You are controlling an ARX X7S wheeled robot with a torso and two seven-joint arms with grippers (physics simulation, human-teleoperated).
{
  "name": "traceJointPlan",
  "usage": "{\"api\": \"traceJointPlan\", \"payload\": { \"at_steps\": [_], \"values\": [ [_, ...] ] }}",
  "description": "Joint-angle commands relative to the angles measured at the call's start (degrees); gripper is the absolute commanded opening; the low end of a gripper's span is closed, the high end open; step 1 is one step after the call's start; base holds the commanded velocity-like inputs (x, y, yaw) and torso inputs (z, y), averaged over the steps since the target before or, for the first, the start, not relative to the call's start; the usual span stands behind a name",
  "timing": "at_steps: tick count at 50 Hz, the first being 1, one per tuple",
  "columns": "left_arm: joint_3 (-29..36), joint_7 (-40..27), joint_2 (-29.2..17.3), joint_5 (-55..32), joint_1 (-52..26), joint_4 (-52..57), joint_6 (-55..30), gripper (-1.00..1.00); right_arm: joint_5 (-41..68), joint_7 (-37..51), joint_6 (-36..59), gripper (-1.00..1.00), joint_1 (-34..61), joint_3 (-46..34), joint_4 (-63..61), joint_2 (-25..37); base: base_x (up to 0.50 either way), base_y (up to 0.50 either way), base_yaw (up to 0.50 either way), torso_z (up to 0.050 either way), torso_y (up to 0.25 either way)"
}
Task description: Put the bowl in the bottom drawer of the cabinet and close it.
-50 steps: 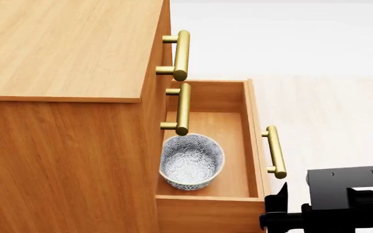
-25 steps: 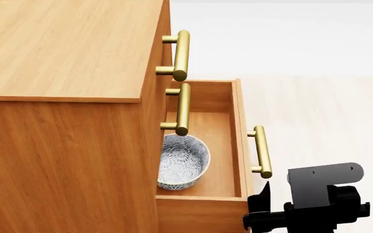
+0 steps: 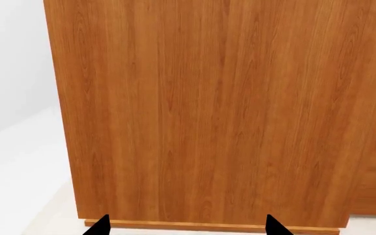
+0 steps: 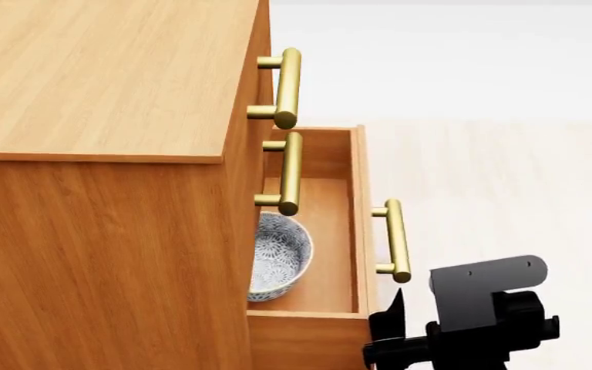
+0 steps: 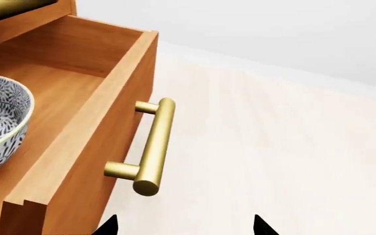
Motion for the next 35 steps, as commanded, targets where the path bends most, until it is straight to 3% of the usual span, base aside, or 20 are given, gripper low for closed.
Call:
{"api": "traceJointPlan", "payload": {
  "at_steps": [1,35],
  "values": [
    [0.1,-0.1,-0.1,-0.1,0.0,0.1,0.0,1.0,1.6,-0.6,0.0,1.0,-0.2,-1.4,0.3,-0.8,0.0,0.0,0.0,0.0,0.0],
    [0.3,-0.4,-0.3,0.0,0.0,0.3,-0.1,1.0,2.5,-0.3,1.1,1.0,0.9,-5.6,-1.4,-2.6,0.0,0.0,0.0,0.0,0.0]
  ]
}}
